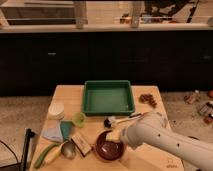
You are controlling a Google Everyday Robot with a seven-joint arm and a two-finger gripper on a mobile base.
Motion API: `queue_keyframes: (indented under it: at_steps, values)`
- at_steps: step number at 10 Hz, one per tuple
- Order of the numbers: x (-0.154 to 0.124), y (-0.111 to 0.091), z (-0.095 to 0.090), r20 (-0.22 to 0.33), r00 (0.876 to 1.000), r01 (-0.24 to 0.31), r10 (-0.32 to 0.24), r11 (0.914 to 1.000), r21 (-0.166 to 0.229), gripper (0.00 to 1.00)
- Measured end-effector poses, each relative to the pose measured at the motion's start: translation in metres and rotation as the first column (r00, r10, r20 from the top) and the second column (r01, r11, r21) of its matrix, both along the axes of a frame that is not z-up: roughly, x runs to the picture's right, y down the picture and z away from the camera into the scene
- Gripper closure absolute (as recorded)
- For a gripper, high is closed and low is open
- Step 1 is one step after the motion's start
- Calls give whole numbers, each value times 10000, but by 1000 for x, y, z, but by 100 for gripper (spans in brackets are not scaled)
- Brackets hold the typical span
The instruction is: Stack bowls into tray
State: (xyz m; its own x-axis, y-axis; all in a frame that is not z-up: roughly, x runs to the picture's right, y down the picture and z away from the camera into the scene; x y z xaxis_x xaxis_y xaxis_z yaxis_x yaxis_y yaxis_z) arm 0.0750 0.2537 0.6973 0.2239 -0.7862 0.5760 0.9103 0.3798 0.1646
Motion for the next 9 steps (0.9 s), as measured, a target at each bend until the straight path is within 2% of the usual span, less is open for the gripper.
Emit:
queue_keyframes:
  at_steps: [5,9]
  values:
    - [-2,6,20,656,9976,-245,221,9990,363,20]
    - [0,13,44,1040,9941,-336,299,9989,337,20]
